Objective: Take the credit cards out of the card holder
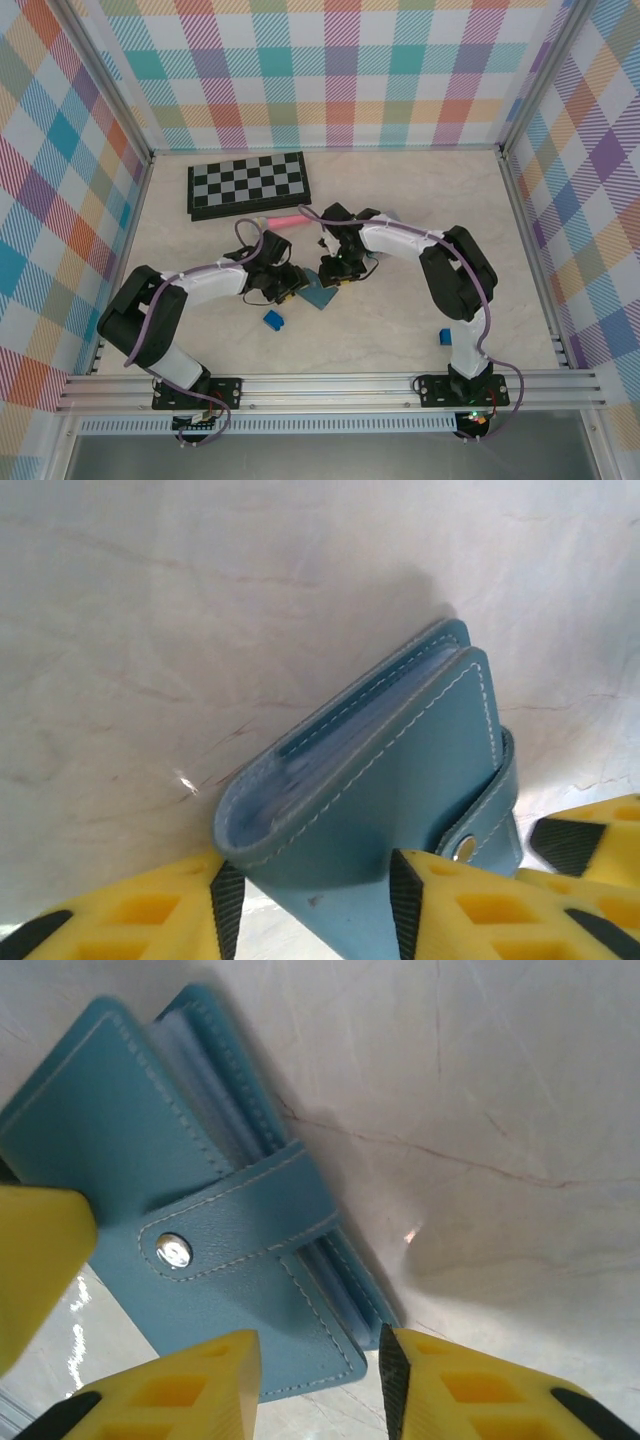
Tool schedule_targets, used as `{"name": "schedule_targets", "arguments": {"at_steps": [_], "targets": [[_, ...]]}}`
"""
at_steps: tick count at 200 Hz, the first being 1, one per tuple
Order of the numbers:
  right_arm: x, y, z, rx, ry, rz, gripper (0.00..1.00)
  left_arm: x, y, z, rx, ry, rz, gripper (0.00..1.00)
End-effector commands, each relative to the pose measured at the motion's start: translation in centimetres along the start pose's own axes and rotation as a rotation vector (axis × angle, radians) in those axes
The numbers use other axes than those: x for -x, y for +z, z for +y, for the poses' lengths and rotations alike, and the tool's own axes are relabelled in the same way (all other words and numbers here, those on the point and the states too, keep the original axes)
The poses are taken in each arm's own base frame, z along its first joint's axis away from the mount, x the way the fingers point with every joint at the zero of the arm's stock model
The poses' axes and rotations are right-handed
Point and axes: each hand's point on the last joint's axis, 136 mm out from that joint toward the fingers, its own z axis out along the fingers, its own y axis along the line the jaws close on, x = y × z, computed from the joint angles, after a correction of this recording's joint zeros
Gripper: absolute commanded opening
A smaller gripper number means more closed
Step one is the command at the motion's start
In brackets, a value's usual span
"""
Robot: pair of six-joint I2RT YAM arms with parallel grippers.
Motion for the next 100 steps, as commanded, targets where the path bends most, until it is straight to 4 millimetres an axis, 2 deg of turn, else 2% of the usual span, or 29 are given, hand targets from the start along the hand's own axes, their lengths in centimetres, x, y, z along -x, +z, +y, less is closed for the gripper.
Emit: {"name": "schedule_targets", "arguments": {"at_steps": [1,32,51,84,88,100], "targets": [[-1.0,0.7,0.9,0.073,0.036,0.035,0.35,0.5,-0.1,-1.2,0.007,0.074,0.000,0.42],[-1.3,0.6,2.2,0.161,0.063,0.020,0.34,0.7,-0.2,-1.4,0.010,0.085,-0.005,0.42],[-1.1,0.2,1.8,0.136,0.074,-0.005,0.34,0.3,-0.6,-0.4,0.038,0.068,0.009,0.44],[-0.6,-0.7,1.1,0.098,0.091,-0.054,0.35,-0.5,-1.2,0.1,0.006,0.047,0.021,0.47],[-0.6,-0.8,1.0,0.097,0.093,-0.059,0.35,-0.3,-1.3,-0.6,-0.030,0.052,0.010,0.47],[-0.6,-0.8,1.1,0.102,0.093,-0.059,0.38,-0.9,-1.1,-1.0,-0.075,0.043,0.034,0.47]]}}
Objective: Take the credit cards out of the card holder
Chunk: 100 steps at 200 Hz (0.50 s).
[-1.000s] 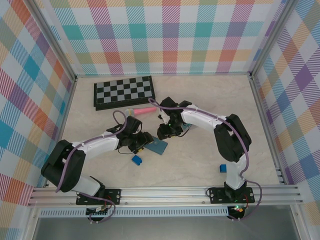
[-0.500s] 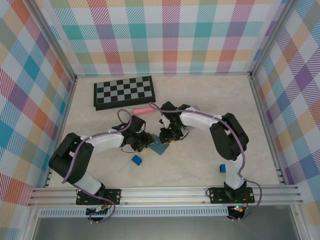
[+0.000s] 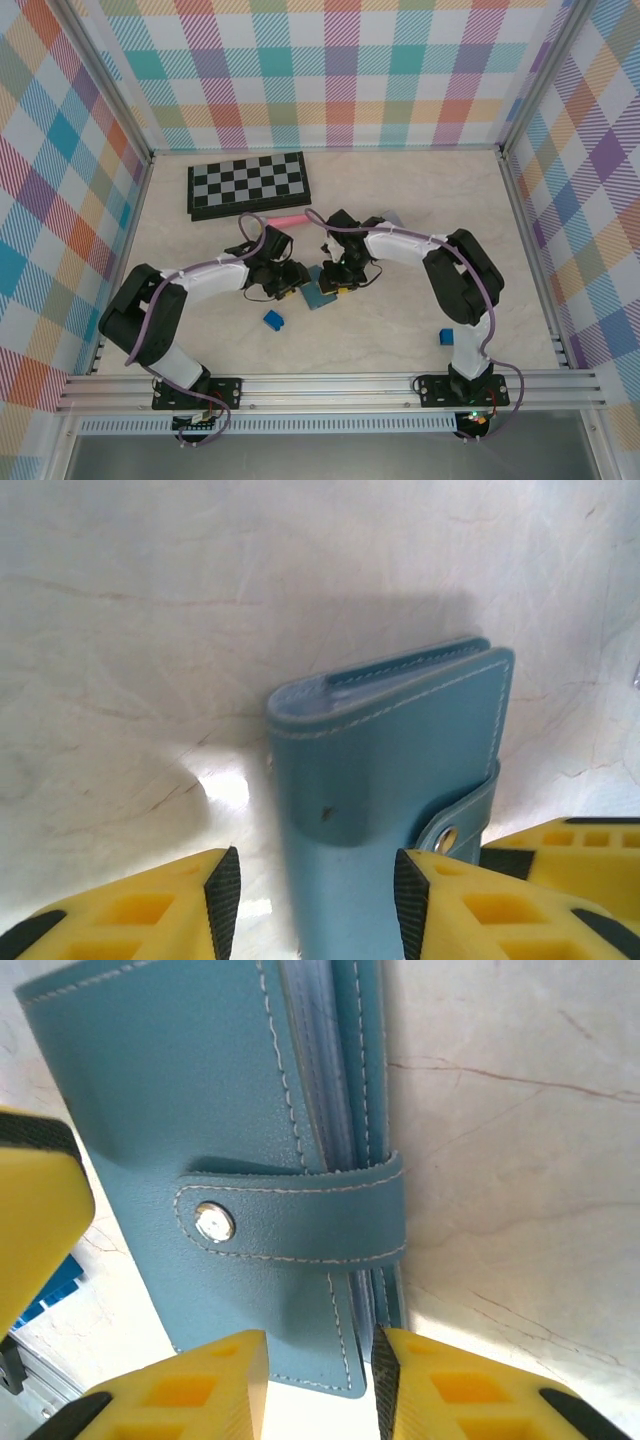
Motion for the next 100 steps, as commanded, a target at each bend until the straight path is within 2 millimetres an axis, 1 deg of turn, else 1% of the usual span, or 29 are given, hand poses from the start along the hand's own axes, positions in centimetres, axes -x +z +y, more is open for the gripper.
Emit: {"name": "schedule_targets", "arguments": {"at_steps": [1,19,64,91,100], "targets": [[0.5,-1.1,0.4,0.013,0.007,-0.047,0.38,-0.8,-0.5,-0.8,-0.083,-0.011,0.026,0.47],[0.4,-0.6,0.4,0.021,0.016,-0.034,0.38,-1.5,-0.1,-1.3,-0.128,-0.024,0.060,0.46],[0.5,0.3,-0.2,0.006,0.044,-0.018,0.34,-1.6,0.1,-1.2,-0.132,-0.027,0.064,0.43],[0.4,0.5,-0.8,-0.024,0.052,-0.014,0.33,-1.6,0.5,-0.7,-0.124,-0.031,0.062,0.41],[0.4,0.6,-0.9,-0.029,0.056,-0.011,0.32,-1.6,0.6,-0.9,-0.143,-0.041,0.057,0.41]]}}
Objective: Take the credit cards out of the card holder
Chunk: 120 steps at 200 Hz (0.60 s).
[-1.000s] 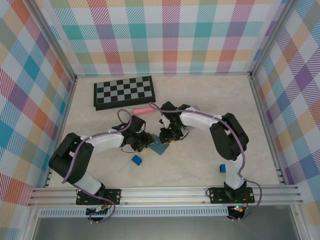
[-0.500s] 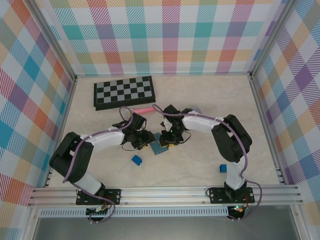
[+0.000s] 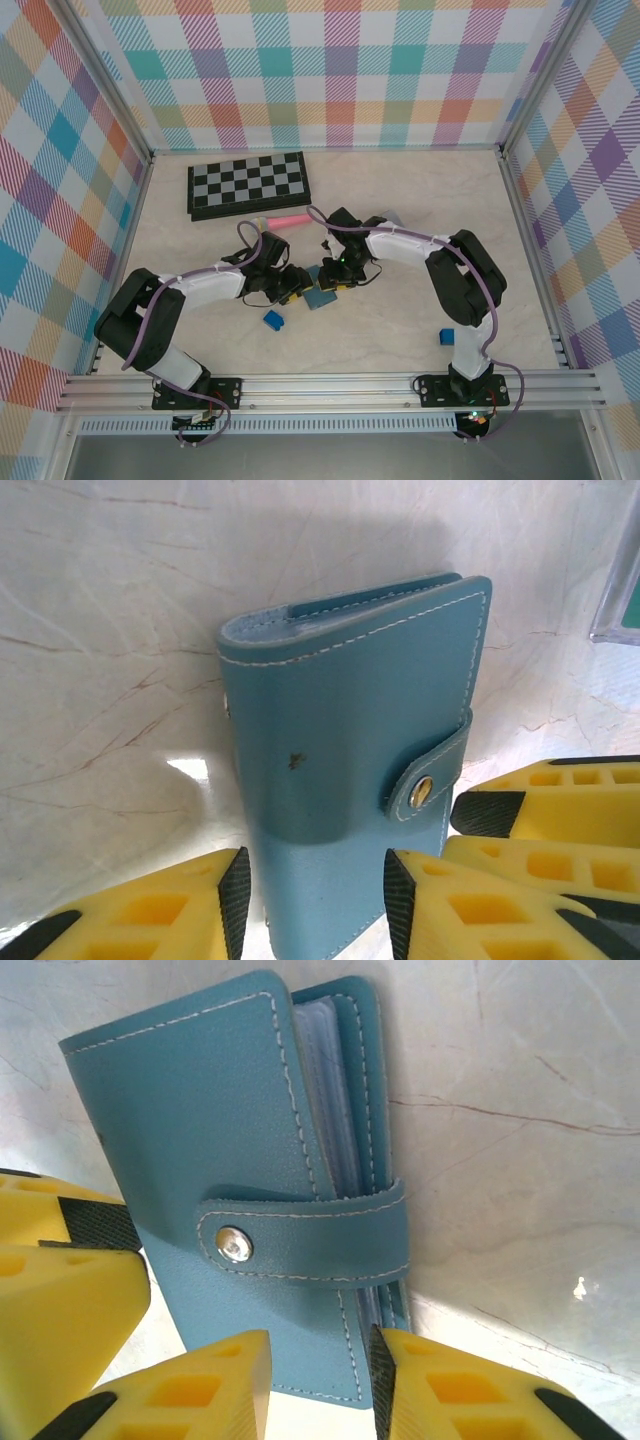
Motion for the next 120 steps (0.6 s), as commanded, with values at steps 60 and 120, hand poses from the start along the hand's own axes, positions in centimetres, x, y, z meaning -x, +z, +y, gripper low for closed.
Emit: {"name": "schedule_targets", "arguments": {"at_steps": [60,120], "targets": [[-0.5,1.8,-2.0,-0.064,0.059,0.043,0.29,-0.1,0.8,0.8,-0.033,-0.038,-0.004,0.39],[-0.8,2.3,-2.8,-0.097,0.072,0.060,0.29,0.0,1.6,0.3,-0.103,-0.026,0.011,0.37]]}}
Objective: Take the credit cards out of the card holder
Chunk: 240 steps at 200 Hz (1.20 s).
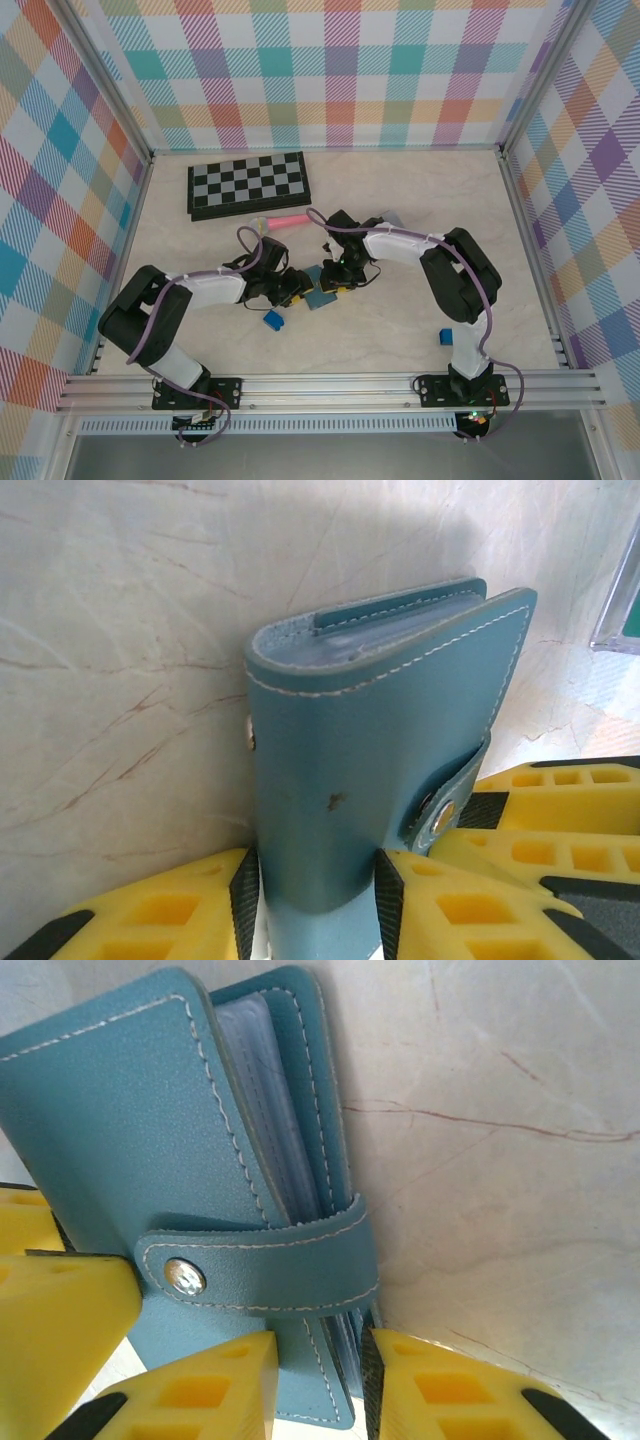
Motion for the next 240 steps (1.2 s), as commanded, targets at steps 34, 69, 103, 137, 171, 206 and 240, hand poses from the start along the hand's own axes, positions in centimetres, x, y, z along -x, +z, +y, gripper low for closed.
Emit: {"name": "schedule_targets", "arguments": {"at_steps": [34,69,103,137,171,206,240], "targets": [[-0.6,1.5,-2.0,-0.072,0.056,0.043,0.29,-0.2,0.1,0.1,-0.087,0.000,-0.008,0.34],[-0.5,1.3,-1.6,-0.048,0.062,0.036,0.29,-0.4,-0.2,-0.1,-0.107,0.025,-0.010,0.26],[0.1,-0.1,-1.1,-0.045,0.055,-0.033,0.31,0.0,-0.6,-0.6,-0.114,0.052,-0.031,0.17],[0.9,-3.0,-0.2,-0.027,0.027,-0.150,0.40,0.2,-1.2,-1.0,-0.106,0.081,-0.049,0.07],[1.3,-5.0,0.3,-0.048,-0.029,-0.231,0.47,0.1,-1.8,-1.7,-0.116,0.104,-0.050,0.02],[1.4,-4.8,2.4,-0.029,-0.121,-0.223,0.47,0.0,-2.3,-2.4,-0.123,0.123,-0.042,0.00],[1.9,-3.8,3.6,-0.019,-0.138,-0.196,0.42,0.0,-2.5,-2.8,-0.130,0.122,-0.036,0.00]]}}
